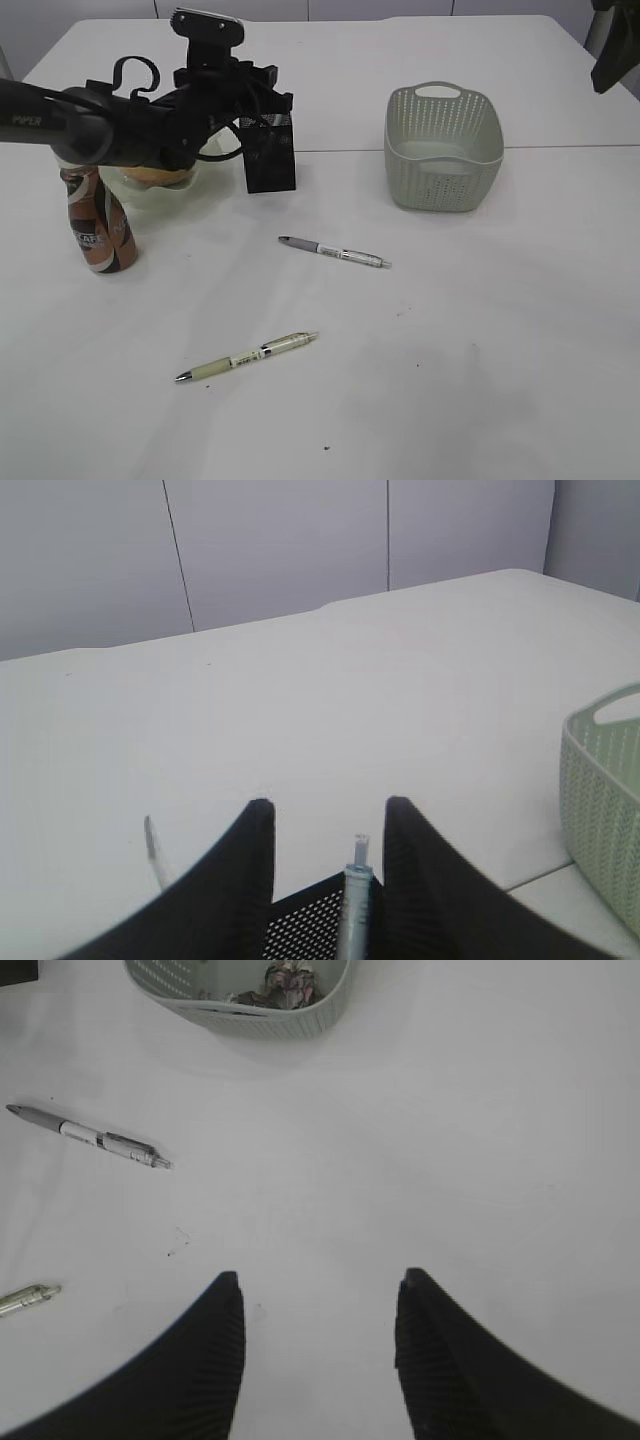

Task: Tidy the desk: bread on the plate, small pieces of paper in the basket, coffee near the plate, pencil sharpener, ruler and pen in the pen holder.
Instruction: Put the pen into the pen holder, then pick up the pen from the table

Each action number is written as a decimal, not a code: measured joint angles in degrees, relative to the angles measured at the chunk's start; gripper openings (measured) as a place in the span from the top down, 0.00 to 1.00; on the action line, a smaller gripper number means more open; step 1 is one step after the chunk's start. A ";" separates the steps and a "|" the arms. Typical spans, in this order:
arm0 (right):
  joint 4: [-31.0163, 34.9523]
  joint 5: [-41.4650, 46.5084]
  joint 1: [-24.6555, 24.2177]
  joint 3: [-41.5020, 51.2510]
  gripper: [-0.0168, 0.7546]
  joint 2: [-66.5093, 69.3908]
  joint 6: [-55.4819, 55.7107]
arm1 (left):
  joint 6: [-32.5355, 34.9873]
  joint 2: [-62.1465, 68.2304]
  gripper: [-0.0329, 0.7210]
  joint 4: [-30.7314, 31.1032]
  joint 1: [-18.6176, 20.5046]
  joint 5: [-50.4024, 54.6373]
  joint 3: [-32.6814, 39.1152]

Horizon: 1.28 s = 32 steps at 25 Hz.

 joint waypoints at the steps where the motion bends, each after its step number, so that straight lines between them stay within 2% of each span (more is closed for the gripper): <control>1: 0.00 0.00 0.00 0.00 0.50 0.00 0.00 | 0.00 0.00 0.57 0.00 0.00 0.00 0.00; 7: 0.00 0.00 0.00 0.00 0.50 0.00 0.00 | 0.00 -6.59 0.56 0.00 0.10 5.62 0.00; 20: 0.00 0.00 0.00 0.00 0.50 0.00 0.00 | 0.00 -21.76 0.56 4.27 1.35 34.03 0.00; 23: 0.00 0.00 0.00 0.00 0.50 0.00 0.00 | 0.31 -23.70 0.56 7.14 1.86 43.43 -1.18; 28: 0.00 0.00 0.00 0.00 0.50 0.00 0.00 | 6.64 -24.39 0.56 8.89 0.41 62.11 -2.96; 32: 0.00 0.00 0.00 0.00 0.50 0.00 0.00 | 14.23 -24.39 0.56 8.98 -1.59 69.70 -2.96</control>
